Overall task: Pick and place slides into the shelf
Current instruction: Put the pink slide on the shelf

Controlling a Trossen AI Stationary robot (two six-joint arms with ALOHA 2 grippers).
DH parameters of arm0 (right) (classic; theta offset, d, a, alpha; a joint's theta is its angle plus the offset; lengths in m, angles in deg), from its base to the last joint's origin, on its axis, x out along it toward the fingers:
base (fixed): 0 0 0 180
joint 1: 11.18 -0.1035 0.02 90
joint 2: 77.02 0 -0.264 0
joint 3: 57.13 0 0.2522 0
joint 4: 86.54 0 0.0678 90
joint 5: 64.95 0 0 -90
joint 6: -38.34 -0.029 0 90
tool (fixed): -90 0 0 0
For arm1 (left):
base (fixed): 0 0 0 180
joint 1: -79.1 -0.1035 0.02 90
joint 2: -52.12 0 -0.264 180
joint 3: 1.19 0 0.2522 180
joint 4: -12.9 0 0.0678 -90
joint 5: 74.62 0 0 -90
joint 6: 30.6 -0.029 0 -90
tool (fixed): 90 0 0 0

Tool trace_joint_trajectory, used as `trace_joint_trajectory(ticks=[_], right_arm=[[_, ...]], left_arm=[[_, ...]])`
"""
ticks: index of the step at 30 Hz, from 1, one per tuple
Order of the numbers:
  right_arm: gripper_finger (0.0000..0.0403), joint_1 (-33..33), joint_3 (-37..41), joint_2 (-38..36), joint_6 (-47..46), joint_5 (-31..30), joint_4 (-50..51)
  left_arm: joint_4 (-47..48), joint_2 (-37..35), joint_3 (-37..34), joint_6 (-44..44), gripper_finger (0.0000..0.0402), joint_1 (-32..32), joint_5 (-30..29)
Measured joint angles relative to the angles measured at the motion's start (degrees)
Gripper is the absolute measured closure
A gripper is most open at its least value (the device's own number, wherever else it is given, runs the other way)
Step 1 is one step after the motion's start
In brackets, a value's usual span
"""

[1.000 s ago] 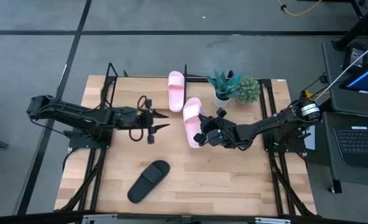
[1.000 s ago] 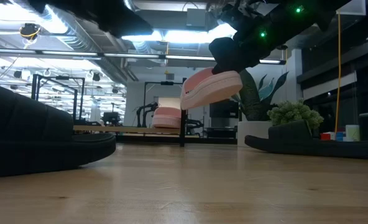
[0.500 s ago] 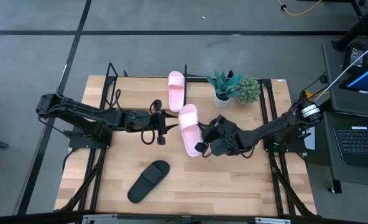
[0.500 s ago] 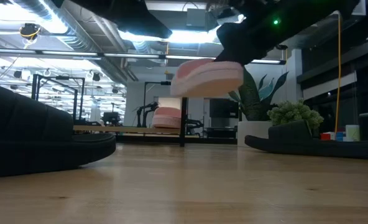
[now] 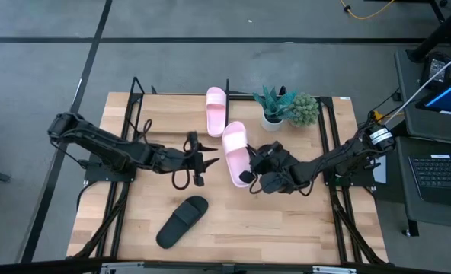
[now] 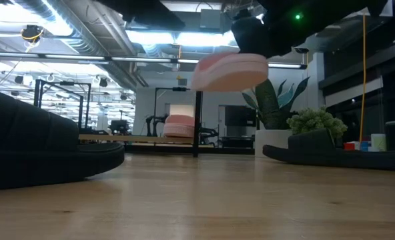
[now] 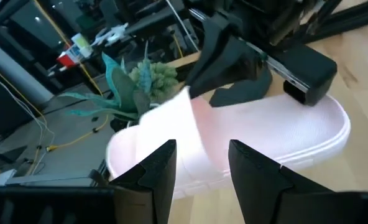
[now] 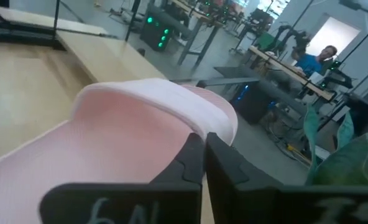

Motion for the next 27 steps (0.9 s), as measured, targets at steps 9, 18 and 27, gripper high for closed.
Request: trace_joint_trajectory(ticks=[9, 18, 27], right_arm=[[0.0396, 1.56, 0.00, 0.00, 7.67, -0.16, -8.07], [0.0397, 2.85, 0.02, 0.00, 7.75, -0.18, -9.25], [0.0397, 2.85, 0.02, 0.00, 8.82, -0.09, -9.36]], left_arm=[[-0.96, 4.19, 2.63, -1.11, 0.0262, -2.01, -1.50], [-0.97, 9.95, 6.99, -3.74, 0.0262, -2.83, -2.98], [-0.80, 14.22, 8.75, -8.46, 0.0262, -4.20, -11.70]])
